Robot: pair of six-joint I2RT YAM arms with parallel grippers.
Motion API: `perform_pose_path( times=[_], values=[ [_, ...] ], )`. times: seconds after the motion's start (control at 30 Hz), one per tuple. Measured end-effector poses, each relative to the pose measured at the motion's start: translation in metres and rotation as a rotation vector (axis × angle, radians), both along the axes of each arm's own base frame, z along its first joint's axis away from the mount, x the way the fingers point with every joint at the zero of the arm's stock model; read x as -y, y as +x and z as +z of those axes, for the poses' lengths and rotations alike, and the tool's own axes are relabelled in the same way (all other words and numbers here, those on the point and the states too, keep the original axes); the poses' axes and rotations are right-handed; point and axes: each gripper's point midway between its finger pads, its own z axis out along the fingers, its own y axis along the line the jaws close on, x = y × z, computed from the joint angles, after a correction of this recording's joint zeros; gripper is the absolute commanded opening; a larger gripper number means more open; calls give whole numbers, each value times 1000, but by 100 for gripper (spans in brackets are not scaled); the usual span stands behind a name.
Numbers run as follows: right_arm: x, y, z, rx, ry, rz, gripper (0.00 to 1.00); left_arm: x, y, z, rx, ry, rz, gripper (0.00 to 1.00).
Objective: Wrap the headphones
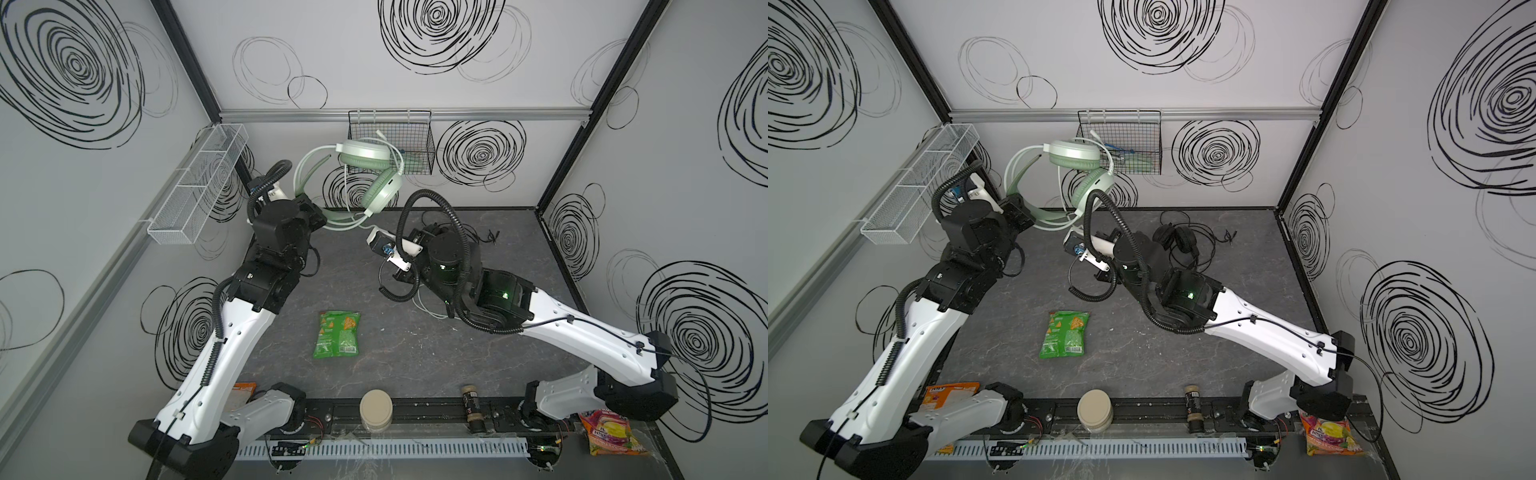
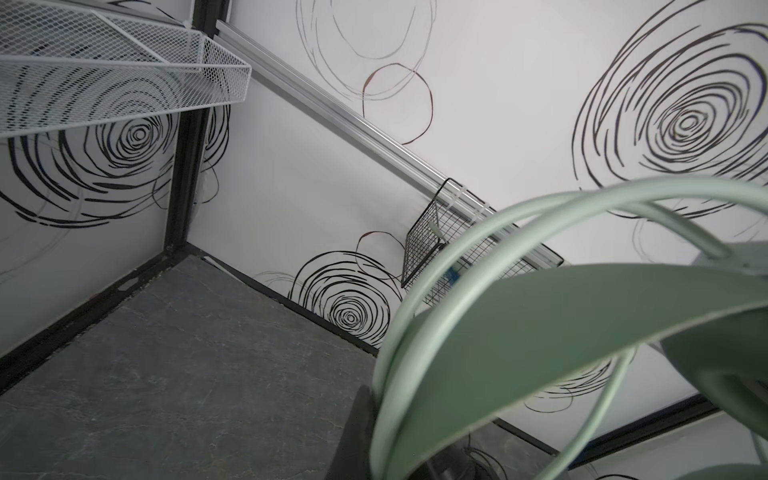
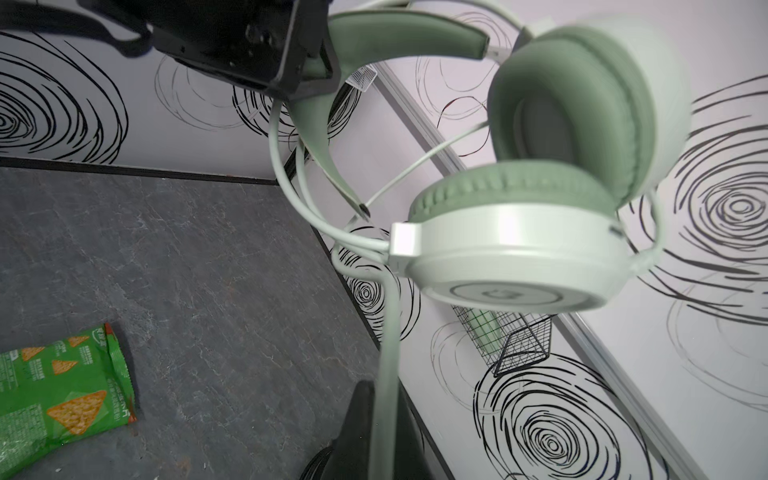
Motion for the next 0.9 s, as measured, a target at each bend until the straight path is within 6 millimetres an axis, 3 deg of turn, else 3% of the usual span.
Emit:
perform_pose_path(
  times=[0.17,0.33,0.5,0.9],
  values=[
    [-8,0,15,80,-67,2,0,15,6,-20,-62,211,-44,0],
    [-2,7,39,145,-79,-31,0,45,5,-68,-156,429,-191,0],
    [10,21,43,164,-104,-69,0,70,-12,-108,-217,571,-387,0],
    [36,46,33,148,-152,-140,0,107,-63,-102,-95,572,-726,0]
  ],
)
